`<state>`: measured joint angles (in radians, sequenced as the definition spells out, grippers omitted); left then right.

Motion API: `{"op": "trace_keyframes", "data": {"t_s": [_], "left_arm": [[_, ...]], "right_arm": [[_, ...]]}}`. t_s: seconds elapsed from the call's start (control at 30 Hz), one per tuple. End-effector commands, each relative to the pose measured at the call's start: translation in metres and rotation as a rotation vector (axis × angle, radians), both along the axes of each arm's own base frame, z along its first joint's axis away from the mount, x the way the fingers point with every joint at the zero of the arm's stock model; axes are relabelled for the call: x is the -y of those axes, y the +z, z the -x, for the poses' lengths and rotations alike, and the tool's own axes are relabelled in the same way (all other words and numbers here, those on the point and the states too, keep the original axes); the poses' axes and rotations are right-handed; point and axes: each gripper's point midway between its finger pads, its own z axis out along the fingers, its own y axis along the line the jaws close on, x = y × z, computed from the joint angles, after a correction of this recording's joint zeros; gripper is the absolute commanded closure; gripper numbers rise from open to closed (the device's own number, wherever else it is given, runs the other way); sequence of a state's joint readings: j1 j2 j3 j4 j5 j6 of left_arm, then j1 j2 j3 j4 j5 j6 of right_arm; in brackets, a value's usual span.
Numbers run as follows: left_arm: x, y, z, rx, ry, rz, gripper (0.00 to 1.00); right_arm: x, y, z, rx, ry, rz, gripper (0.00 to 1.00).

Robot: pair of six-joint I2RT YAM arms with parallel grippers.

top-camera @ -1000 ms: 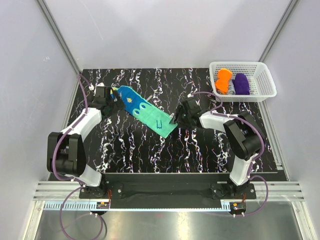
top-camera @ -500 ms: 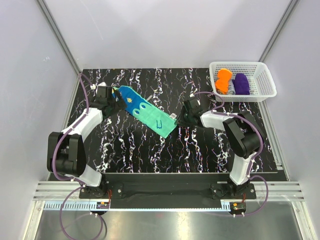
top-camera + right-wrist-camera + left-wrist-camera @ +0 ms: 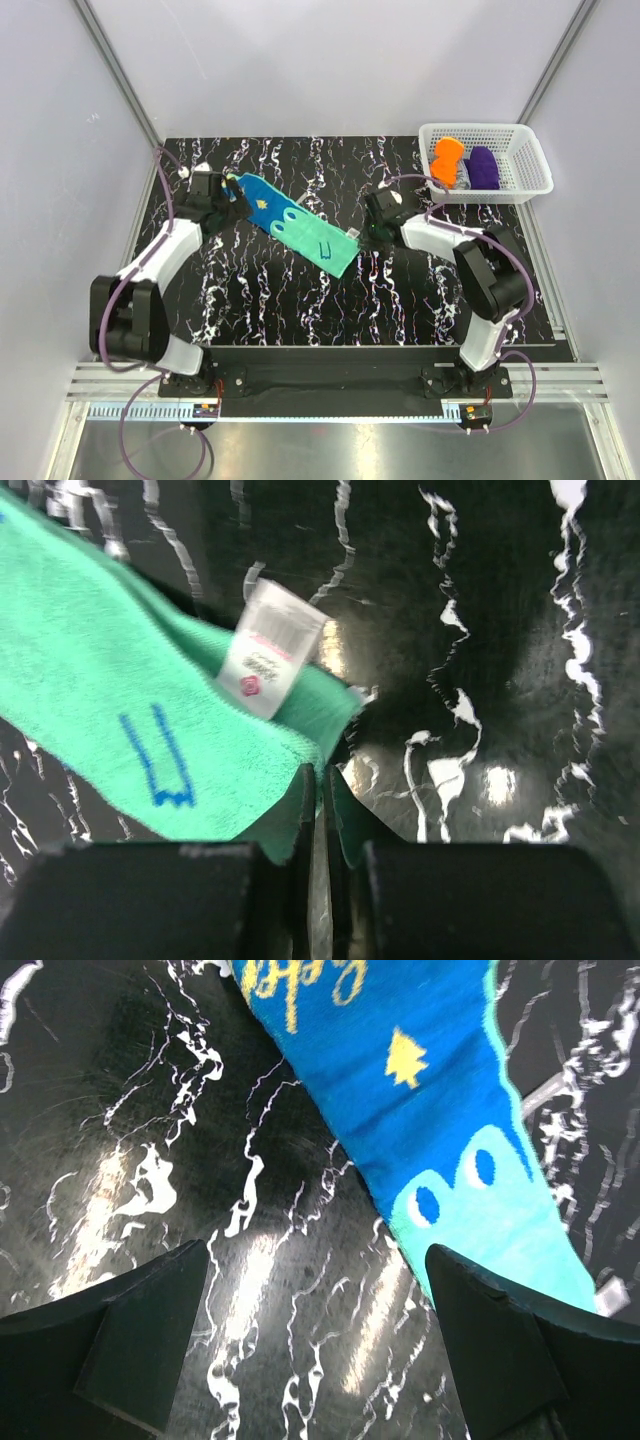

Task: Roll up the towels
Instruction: Flatten the towel

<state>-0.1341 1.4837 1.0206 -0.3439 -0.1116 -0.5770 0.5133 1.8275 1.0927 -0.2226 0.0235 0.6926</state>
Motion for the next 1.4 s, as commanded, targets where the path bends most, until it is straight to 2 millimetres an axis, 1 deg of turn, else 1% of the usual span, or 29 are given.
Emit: {"op": "trace_keyframes", "data": {"t_s": [0.0, 0.03, 0.07, 0.1, 0.17, 0.2, 0.23, 0.3, 0.33, 0.37, 0.4, 0.43, 0.47, 0.5, 0.57, 0.6, 0.7, 0.8, 0.9, 1.0, 1.03, 1.07, 1.13, 1.17, 1.2, 1.23, 1.3, 1.33, 1.37], "left_arm": [[-0.002, 0.043, 0.006, 0.111, 0.005, 0.003, 0.04], [-0.003, 0.044, 0.011, 0.107, 0.008, 0.002, 0.04], [-0.004, 0.054, 0.015, 0.13, 0.01, 0.0, 0.04], [-0.005, 0.056, 0.018, 0.131, 0.01, -0.002, 0.03], [-0.008, 0.064, 0.028, 0.138, 0.012, -0.008, 0.03], [-0.01, 0.065, 0.032, 0.138, 0.015, -0.013, 0.03], [-0.011, 0.065, 0.037, 0.131, 0.016, -0.018, 0.02], [-0.015, 0.068, 0.048, 0.143, 0.027, -0.027, 0.02], [-0.018, 0.067, 0.052, 0.14, 0.03, -0.033, 0.01], [-0.02, 0.067, 0.058, 0.143, 0.035, -0.034, 0.01], [-0.022, 0.068, 0.06, 0.146, 0.039, -0.038, 0.01], [-0.026, 0.066, 0.064, 0.14, 0.046, -0.043, 0.01], [-0.029, 0.067, 0.066, 0.146, 0.052, -0.046, 0.01], [-0.032, 0.062, 0.07, 0.132, 0.057, -0.051, 0.01], [-0.038, 0.057, 0.074, 0.126, 0.076, -0.054, 0.01], [-0.04, 0.05, 0.077, 0.112, 0.079, -0.054, 0.01], [-0.042, 0.042, 0.077, 0.103, 0.095, -0.036, 0.01], [-0.037, 0.033, 0.073, 0.092, 0.085, -0.011, 0.02], [-0.028, 0.028, 0.063, 0.09, 0.045, 0.002, 0.09], [-0.014, 0.031, 0.055, 0.103, -0.012, -0.056, 0.1], [-0.003, 0.03, 0.054, 0.099, -0.048, -0.078, 0.1], [0.0, 0.029, 0.047, 0.086, -0.051, -0.1, 0.1], [0.016, 0.024, 0.041, 0.061, -0.108, -0.12, 0.1], [0.019, 0.012, 0.037, 0.017, -0.117, -0.15, 0.1], [0.025, 0.017, 0.03, 0.017, -0.129, -0.168, 0.1], [0.037, 0.004, 0.03, -0.025, -0.172, -0.204, 0.09], [0.041, 0.005, 0.021, -0.035, -0.169, -0.265, 0.08], [0.048, -0.007, 0.02, -0.066, -0.195, -0.293, 0.07], [0.049, -0.005, 0.014, -0.061, -0.185, -0.317, 0.06]], "right_arm": [[-0.014, 0.068, -0.004, 0.155, 0.081, 0.101, 1.0], [-0.021, 0.085, -0.004, 0.182, 0.097, 0.12, 1.0], [-0.03, 0.094, 0.0, 0.2, 0.133, 0.13, 1.0], [-0.053, 0.115, 0.007, 0.243, 0.183, 0.118, 1.0], [-0.072, 0.127, 0.026, 0.262, 0.267, 0.15, 1.0], [-0.098, 0.135, 0.049, 0.284, 0.36, 0.148, 1.0], [-0.114, 0.144, 0.062, 0.31, 0.419, 0.146, 1.0], [-0.141, 0.147, 0.096, 0.352, 0.58, 0.184, 1.0], [-0.162, 0.141, 0.139, 0.356, 0.712, 0.203, 1.0], [-0.172, 0.131, 0.167, 0.367, 0.833, 0.243, 1.0], [-0.173, 0.116, 0.187, 0.369, 0.893, 0.303, 1.0], [-0.177, 0.103, 0.226, 0.359, 0.986, 0.347, 1.0], [-0.175, 0.092, 0.241, 0.331, 1.006, 0.362, 1.0], [-0.166, 0.069, 0.255, 0.285, 1.036, 0.406, 1.0], [-0.158, 0.049, 0.276, 0.242, 1.024, 0.425, 1.0], [-0.147, 0.034, 0.282, 0.208, 1.026, 0.442, 1.0], [-0.132, 0.024, 0.284, 0.182, 0.969, 0.444, 1.0], [-0.124, 0.026, 0.282, 0.189, 0.94, 0.447, 1.0], [-0.12, 0.029, 0.277, 0.205, 0.92, 0.47, 1.0], [-0.118, 0.026, 0.274, 0.208, 0.908, 0.495, 1.0], [-0.118, 0.025, 0.274, 0.207, 0.904, 0.492, 1.0], [-0.118, 0.022, 0.275, 0.202, 0.907, 0.493, 1.0], [-0.119, 0.017, 0.277, 0.194, 0.906, 0.477, 1.0], [-0.12, 0.015, 0.278, 0.189, 0.905, 0.474, 1.0], [-0.119, 0.012, 0.279, 0.184, 0.904, 0.476, 1.0], [-0.119, 0.01, 0.279, 0.179, 0.896, 0.475, 1.0], [-0.116, 0.006, 0.279, 0.172, 0.891, 0.478, 1.0], [-0.116, 0.005, 0.28, 0.168, 0.885, 0.475, 1.0], [-0.115, 0.005, 0.28, 0.167, 0.883, 0.472, 1.0]]}}
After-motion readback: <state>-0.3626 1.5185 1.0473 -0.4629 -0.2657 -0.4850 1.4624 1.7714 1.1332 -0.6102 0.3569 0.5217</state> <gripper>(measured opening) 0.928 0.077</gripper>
